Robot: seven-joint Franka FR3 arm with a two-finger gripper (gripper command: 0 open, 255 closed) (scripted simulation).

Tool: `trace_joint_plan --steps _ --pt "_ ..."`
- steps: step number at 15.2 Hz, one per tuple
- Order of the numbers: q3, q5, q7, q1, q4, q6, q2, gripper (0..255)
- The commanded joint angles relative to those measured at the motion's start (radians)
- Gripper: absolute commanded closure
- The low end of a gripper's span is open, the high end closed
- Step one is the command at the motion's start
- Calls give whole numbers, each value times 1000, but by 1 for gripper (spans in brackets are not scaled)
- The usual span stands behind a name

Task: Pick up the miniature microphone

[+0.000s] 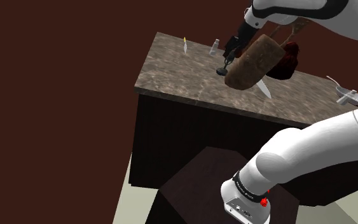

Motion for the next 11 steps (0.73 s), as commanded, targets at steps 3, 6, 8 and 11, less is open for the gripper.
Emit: trace_joint_plan --steps 3,6,8,11 --pt "-74 18 -90 -3 105 37 109 0" --pt "-127 48 -160 -6 186 61 192 0" --pt "-133 53 -168 -8 182 77 202 0" --pt "-135 50 -168 -10 140 117 200 0"
